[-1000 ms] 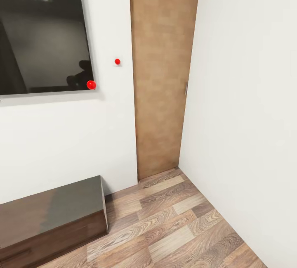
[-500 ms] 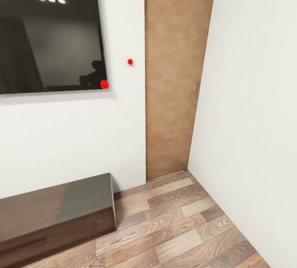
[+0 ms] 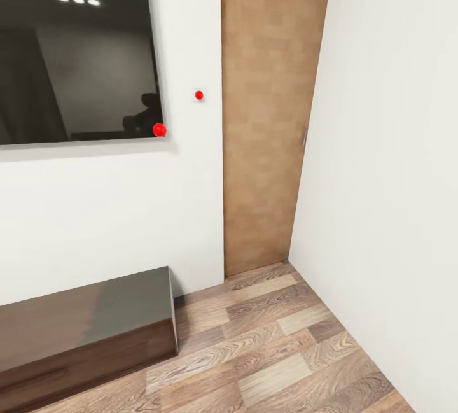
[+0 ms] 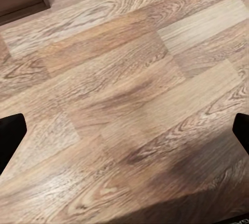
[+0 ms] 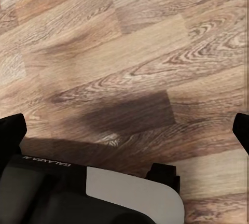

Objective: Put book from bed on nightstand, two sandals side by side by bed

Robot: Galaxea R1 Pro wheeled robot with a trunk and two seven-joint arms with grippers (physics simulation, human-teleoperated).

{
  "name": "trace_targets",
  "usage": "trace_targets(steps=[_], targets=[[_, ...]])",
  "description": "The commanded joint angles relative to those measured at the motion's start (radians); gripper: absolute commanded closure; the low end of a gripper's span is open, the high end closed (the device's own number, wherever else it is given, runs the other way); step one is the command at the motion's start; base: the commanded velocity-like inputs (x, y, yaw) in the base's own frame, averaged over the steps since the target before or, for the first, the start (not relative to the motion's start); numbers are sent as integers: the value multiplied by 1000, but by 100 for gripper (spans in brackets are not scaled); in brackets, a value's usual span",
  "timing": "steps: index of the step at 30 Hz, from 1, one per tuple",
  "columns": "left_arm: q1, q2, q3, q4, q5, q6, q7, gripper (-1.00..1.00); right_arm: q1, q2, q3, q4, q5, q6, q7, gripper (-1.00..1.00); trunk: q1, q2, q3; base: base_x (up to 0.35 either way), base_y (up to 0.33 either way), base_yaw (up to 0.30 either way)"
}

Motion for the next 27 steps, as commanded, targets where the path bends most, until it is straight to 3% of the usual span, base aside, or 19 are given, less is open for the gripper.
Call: trace_targets(steps=[1, 20, 27], targets=[[-1, 0, 1, 0, -3, -4, -3, -100, 0, 0, -3, 0, -5, 2, 5, -100, 0, 0, -1, 0, -28, 0], [-1, 0, 0, 0, -4, -4, -3, -100, 0, 0, -2, 0, -5, 2, 5, -100, 0, 0, -1, 0, -8, 0], [-1, 0, 0, 0, -5, -4, -3, -100, 0, 1, -2, 0, -5, 2, 5, -100, 0, 0, -1, 0, -226, 0]])
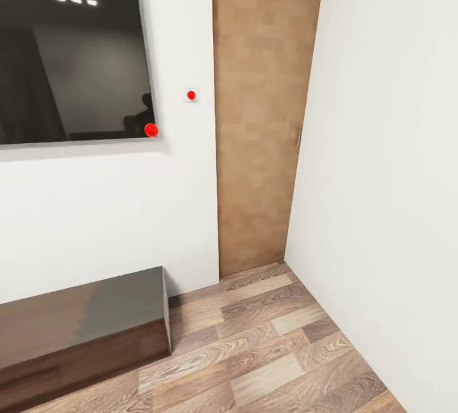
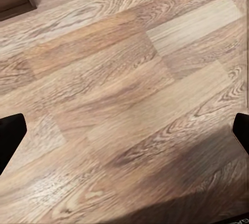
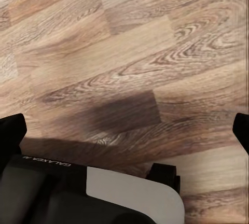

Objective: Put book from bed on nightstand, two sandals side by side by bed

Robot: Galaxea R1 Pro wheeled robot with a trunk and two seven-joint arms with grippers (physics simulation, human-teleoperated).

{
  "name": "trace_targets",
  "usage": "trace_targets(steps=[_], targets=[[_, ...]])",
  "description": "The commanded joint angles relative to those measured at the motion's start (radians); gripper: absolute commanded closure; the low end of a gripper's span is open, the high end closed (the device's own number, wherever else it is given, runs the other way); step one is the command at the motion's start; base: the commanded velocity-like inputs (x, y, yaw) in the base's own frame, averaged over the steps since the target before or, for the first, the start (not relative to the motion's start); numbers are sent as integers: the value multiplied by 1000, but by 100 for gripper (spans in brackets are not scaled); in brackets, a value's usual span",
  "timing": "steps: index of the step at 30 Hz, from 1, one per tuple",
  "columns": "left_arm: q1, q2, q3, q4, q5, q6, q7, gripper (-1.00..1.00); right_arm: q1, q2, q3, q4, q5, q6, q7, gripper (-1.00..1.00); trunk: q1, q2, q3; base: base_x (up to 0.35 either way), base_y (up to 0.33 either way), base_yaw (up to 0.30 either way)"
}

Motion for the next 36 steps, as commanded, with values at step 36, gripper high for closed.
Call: trace_targets(steps=[36], targets=[[0, 0, 1, 0, -3, -4, -5, -100, 0, 3, -1, 2, -6, 2, 5, -100, 0, -1, -1, 0, -24, 222]])
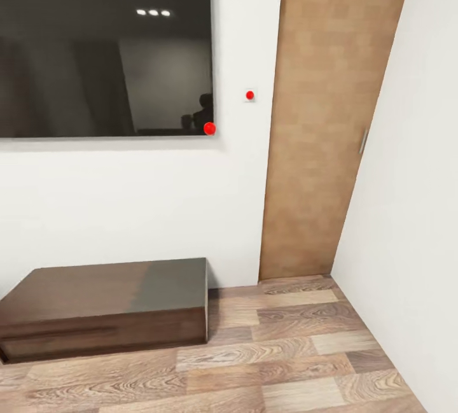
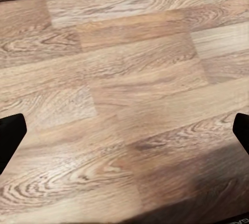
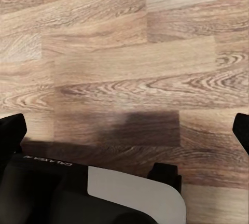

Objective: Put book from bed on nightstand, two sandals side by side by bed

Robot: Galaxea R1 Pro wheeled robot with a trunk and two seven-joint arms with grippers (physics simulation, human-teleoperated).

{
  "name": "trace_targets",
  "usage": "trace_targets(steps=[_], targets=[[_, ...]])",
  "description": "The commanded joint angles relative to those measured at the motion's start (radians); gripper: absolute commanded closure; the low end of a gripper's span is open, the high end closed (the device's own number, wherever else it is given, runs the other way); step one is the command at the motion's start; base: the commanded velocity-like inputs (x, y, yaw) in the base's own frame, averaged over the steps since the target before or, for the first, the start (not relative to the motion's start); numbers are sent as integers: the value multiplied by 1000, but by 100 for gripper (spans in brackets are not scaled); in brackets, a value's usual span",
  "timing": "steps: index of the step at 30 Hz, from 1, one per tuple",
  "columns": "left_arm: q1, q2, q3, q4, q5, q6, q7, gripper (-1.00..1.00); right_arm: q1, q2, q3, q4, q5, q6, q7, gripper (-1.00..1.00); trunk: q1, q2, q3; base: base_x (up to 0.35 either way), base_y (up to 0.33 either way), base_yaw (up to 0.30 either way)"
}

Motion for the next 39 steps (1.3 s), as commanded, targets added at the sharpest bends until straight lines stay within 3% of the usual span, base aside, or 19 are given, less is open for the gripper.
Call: trace_targets(steps=[1, 12, 39], targets=[[-1, 0, 1, 1, -3, -4, -4, -100, 0, 0, -3, 0, -6, 2, 6, -100, 0, -1, -1, 0, 0, 223], [-1, 0, 1, 1, -3, -4, -4, -100, 0, 0, -3, 0, -6, 2, 6, -100, 0, -1, -1, 0, 0, 99], [-1, 0, 1, 1, -3, -4, -4, -100, 0, 0, -3, 0, -6, 2, 6, -100, 0, -1, -1, 0, 0, 253]])
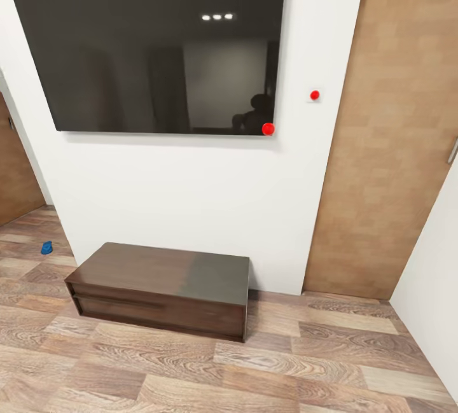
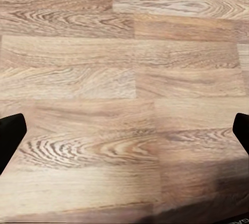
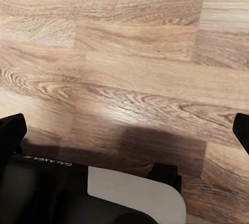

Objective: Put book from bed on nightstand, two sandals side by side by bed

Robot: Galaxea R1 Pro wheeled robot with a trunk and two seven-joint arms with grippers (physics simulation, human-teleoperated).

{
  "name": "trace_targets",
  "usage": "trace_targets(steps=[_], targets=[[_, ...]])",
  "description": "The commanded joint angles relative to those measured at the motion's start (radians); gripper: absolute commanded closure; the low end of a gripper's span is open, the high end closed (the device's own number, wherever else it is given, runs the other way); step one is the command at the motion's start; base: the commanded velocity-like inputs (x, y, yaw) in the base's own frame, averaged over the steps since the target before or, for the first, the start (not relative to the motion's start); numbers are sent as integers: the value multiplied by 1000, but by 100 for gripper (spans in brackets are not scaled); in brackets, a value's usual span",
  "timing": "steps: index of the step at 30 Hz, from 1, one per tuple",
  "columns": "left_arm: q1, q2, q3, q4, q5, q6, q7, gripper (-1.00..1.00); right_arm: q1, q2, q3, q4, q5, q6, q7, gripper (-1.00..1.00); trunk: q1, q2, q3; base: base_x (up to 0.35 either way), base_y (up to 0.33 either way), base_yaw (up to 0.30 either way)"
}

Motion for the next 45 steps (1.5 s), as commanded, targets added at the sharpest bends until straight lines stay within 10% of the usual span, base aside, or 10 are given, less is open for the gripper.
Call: trace_targets(steps=[1, 45], targets=[[-1, 0, 1, 1, -3, -4, -3, -100, 0, 0, -3, 0, -6, 2, 6, -100, 0, -1, -1, 0, 0, 230], [-1, 0, 1, 1, -3, -4, -3, -100, 0, 0, -1, 1, -6, -94, 6, -100, 0, -1, -1, 0, 0, 96]])
